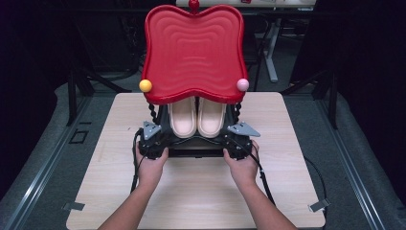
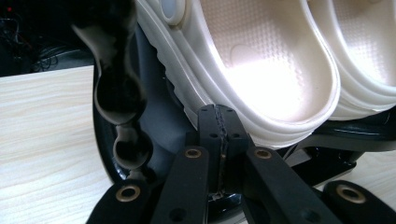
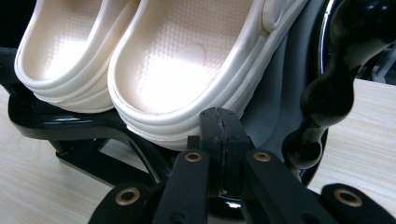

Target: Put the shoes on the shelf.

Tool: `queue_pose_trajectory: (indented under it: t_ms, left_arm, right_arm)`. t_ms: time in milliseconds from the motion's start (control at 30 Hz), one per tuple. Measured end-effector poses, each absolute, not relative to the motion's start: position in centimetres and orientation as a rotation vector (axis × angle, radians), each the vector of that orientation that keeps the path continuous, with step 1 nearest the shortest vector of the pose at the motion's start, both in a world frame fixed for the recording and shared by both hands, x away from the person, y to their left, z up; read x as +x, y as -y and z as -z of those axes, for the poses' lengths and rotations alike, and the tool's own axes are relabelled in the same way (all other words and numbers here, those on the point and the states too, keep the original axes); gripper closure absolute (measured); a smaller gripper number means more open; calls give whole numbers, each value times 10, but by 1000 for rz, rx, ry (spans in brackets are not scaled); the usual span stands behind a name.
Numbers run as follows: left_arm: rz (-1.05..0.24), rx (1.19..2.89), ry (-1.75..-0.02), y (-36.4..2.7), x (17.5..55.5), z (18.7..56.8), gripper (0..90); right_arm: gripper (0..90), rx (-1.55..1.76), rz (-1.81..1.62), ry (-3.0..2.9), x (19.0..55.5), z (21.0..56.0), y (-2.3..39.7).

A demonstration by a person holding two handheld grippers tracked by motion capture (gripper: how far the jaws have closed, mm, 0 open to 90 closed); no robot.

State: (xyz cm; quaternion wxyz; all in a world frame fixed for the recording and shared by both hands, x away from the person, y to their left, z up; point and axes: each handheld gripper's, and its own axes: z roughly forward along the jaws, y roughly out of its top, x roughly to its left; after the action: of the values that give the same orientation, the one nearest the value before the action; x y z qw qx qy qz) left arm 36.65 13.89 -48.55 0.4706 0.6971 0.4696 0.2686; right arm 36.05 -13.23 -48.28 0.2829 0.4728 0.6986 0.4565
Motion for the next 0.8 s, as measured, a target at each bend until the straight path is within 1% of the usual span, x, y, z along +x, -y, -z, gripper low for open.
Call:
queue_pose_trajectory:
  t_ms: [800]
  left_arm:
    - [-651, 1713, -1155, -138, 369, 484, 899]
  right_arm:
    - [900, 1269, -1207, -1876, 363, 483, 130]
